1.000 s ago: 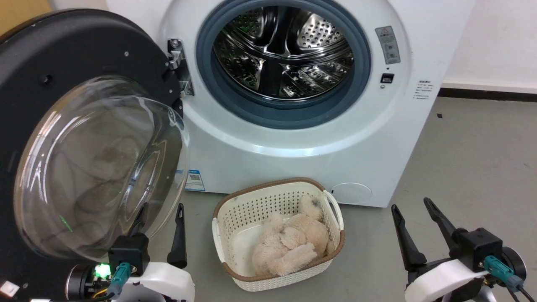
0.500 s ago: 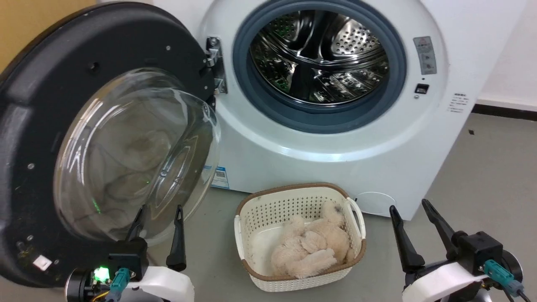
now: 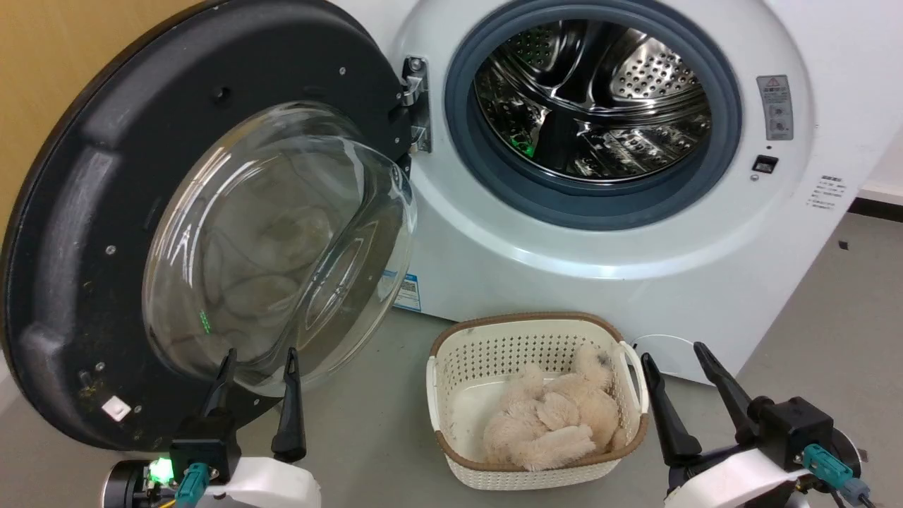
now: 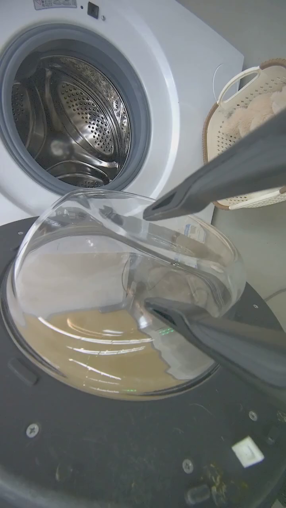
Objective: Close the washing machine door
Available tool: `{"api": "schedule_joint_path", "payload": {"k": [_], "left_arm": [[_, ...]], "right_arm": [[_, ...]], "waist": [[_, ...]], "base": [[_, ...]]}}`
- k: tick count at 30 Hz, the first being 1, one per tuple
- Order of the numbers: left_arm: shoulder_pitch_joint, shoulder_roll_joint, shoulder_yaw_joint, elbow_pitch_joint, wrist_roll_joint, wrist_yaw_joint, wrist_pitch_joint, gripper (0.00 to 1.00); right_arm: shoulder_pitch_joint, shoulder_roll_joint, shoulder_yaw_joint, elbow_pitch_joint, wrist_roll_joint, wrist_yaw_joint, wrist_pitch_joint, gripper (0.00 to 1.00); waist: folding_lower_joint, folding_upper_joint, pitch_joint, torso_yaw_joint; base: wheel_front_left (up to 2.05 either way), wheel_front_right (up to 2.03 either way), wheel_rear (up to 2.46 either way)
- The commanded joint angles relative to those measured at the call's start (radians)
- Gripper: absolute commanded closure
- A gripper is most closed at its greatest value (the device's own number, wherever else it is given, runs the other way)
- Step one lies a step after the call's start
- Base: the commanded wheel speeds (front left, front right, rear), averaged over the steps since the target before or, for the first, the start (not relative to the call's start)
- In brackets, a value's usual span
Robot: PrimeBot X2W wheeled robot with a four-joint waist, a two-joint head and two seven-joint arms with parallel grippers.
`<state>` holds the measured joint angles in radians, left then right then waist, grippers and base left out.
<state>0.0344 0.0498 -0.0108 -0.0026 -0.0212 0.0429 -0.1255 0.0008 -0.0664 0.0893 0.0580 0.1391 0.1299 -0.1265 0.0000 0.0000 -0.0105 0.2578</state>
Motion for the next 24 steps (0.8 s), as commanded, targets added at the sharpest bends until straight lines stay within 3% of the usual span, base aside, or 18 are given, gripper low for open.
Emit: {"api": "schedule_joint_path", "payload": {"k": [1, 24], "left_arm": [[0.014, 0.002, 0.004, -0.006, -0.008, 0.009, -0.01, 0.0], [0.051, 0.001, 0.017, -0.052, -0.024, 0.05, -0.058, 0.0]], "right_arm": [[-0.007, -0.007, 0.007, 0.005, 0.01, 0.0, -0.01, 0.0], [-0.067, -0.041, 0.099, 0.058, 0.085, 0.001, -0.057, 0.0]], "waist": [[0.0, 0.0, 0.002, 0.008], [0.0, 0.0, 0.021, 0.116]], "base": [[0.0, 0.0, 0.0], [0.0, 0.0, 0.0]]}}
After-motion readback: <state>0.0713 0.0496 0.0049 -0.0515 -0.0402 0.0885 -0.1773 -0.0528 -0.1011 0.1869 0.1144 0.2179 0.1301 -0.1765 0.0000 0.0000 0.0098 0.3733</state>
